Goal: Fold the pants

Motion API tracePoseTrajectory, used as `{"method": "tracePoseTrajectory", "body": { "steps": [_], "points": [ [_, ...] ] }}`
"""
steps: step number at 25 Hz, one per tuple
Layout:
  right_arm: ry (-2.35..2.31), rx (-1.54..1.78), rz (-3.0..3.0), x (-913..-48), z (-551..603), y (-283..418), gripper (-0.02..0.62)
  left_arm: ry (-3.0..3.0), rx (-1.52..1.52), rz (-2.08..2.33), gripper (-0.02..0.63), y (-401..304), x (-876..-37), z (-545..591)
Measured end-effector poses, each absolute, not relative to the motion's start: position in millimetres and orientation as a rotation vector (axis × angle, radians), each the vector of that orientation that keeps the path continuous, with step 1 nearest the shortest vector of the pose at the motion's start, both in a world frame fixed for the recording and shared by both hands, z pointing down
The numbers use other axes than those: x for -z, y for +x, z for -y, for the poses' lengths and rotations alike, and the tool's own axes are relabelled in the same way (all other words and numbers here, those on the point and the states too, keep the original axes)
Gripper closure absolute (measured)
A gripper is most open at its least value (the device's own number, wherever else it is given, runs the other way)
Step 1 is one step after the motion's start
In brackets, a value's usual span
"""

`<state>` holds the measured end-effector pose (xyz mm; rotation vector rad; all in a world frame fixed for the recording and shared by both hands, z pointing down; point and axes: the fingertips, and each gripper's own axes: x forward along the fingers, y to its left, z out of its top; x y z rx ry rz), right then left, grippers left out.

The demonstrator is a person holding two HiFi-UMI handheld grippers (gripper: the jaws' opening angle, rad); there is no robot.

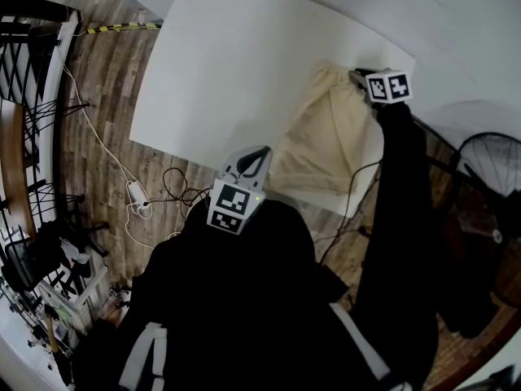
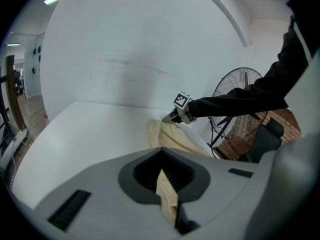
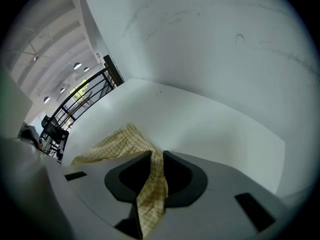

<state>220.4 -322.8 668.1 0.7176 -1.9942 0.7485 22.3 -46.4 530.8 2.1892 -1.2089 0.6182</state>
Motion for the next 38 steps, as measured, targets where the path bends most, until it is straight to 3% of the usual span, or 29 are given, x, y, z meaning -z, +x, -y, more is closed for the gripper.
{"method": "tracePoseTrajectory", "body": {
  "steps": [17, 38],
  "points": [
    [0.729, -0.528, 2.116, -595, 288, 203, 0.529, 2.310, -0.606, 1.168, 0.603, 32, -513, 38],
    [0.626, -0.145, 2.233, -517, 160, 180, 0.529, 2.449, -0.666, 1.054, 0.604, 44, -498, 0]
  ]
}}
